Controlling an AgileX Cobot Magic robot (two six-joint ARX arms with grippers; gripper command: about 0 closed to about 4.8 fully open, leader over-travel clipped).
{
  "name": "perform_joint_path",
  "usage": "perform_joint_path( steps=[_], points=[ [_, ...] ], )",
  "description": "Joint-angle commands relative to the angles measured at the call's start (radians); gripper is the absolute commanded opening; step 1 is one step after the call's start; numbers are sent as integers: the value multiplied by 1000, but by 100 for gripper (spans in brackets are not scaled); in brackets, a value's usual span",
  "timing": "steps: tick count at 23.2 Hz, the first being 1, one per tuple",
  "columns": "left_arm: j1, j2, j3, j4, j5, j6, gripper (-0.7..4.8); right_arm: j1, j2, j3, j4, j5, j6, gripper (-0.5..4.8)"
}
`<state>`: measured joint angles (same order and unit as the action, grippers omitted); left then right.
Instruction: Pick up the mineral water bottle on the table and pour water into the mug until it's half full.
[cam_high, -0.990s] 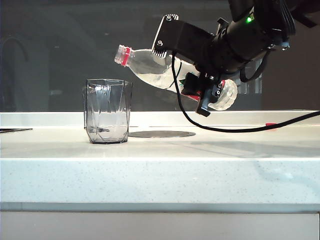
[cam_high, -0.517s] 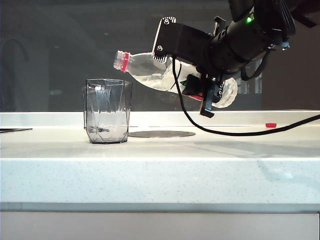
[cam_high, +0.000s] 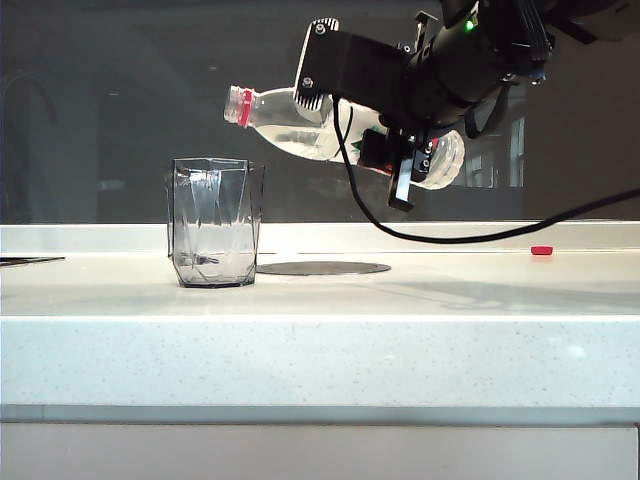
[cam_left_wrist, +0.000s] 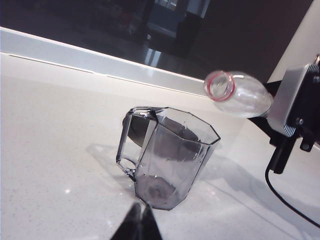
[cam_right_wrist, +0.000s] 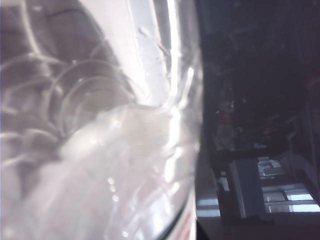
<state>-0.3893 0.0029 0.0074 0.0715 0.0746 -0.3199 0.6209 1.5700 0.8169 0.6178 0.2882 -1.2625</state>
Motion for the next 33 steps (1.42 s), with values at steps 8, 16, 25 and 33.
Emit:
perform_joint_path(
  steps=[8,16,25,33],
  points=[
    [2,1,3,20,-3,-2,-4,2,-10,10,58,6,-132,188],
    [2,1,3,20,-3,-2,-4,2,-10,10,60,10,-157,188],
    [2,1,3,20,-3,-2,-4,2,-10,10,61,53,-179,189],
    [2,1,3,20,-3,-2,-4,2,-10,10,71,66,-186,201]
  ],
)
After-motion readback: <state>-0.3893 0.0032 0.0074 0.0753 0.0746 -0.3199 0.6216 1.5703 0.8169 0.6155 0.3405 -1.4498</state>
